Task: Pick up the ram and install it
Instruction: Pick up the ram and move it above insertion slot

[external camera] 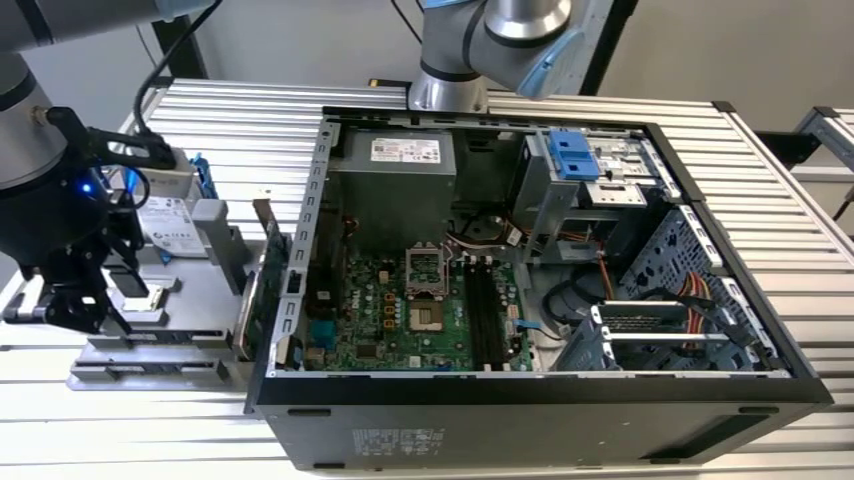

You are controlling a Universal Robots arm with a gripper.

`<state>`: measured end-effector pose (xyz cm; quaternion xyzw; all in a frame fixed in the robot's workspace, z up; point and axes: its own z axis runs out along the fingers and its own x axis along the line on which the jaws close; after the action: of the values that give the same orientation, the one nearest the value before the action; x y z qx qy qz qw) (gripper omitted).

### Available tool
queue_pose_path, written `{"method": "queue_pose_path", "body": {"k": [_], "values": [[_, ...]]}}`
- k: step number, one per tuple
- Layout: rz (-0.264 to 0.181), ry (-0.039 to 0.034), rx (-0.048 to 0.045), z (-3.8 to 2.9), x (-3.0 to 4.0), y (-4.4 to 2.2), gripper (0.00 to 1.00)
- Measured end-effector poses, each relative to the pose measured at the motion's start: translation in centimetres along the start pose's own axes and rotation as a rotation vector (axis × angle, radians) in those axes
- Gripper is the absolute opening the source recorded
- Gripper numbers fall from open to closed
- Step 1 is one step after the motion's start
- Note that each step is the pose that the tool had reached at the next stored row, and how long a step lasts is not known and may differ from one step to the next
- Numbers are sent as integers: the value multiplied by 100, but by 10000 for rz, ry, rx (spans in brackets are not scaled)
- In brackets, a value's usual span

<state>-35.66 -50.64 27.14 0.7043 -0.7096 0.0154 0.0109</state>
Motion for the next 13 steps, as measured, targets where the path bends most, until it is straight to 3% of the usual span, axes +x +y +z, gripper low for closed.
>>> {"method": "queue_pose_path", "body": {"k": [13], "values": [[0,2,0,51,-2,4,100]]}}
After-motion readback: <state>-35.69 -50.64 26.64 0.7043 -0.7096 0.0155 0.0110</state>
